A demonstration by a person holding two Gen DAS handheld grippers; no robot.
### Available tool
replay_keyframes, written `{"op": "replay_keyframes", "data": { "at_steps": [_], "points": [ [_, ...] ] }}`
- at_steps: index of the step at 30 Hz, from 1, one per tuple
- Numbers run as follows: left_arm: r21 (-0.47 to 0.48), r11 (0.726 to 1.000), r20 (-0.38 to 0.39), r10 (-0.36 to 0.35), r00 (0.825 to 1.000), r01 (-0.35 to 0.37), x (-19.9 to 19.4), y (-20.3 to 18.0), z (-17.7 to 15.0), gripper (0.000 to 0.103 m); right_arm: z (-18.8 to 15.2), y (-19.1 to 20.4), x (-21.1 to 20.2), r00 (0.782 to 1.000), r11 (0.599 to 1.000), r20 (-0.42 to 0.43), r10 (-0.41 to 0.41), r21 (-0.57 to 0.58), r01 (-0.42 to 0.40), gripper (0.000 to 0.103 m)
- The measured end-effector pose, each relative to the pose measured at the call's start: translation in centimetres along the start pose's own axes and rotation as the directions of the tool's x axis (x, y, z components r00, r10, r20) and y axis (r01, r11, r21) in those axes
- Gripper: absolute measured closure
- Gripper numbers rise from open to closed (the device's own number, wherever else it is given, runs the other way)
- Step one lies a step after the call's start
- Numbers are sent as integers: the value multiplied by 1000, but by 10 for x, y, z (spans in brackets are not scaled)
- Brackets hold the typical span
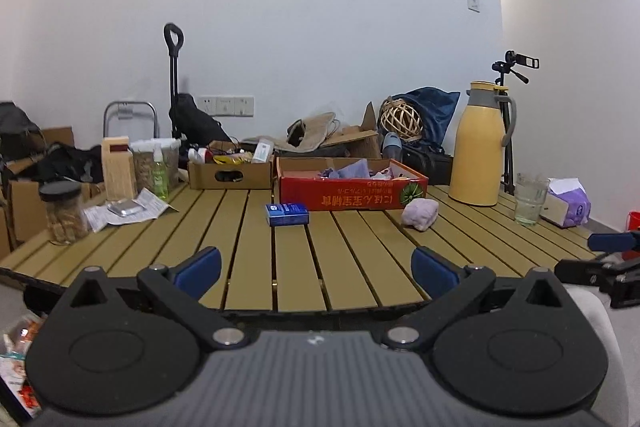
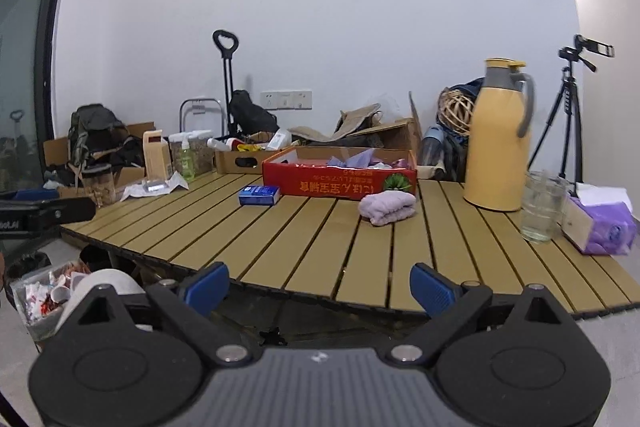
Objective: Organize soft objects
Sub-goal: 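Withdraw both grippers back over the blue tissue pack, then close both grippers on the blue tissue pack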
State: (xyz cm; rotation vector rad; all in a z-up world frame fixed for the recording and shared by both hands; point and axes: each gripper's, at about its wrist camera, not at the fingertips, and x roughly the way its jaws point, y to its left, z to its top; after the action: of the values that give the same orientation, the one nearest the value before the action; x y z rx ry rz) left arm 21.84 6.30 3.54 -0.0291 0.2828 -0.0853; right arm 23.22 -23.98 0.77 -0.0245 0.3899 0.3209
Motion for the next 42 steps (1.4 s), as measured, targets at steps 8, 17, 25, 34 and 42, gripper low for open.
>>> {"op": "replay_keyframes", "data": {
  "at_steps": [8,17,25,34,42],
  "points": [
    [-122,992,-92,13,996,-24,125,43,24,0,43,1,113,997,997,-21,70,42,-69,13],
    [-232,973,-258,-39,965,-22,301,92,42,26,87,-3,291,969,966,-138,205,186,-178,35],
    [-329,944,-316,-74,946,-36,388,121,38,57,102,22,430,927,933,-207,313,250,-259,56],
    [-444,896,-290,-169,942,25,401,139,28,86,91,22,483,882,880,-241,405,366,-304,80],
    [-437,899,-264,-151,953,21,389,128,37,89,93,21,469,899,886,-211,385,359,-295,85]
  ]
}}
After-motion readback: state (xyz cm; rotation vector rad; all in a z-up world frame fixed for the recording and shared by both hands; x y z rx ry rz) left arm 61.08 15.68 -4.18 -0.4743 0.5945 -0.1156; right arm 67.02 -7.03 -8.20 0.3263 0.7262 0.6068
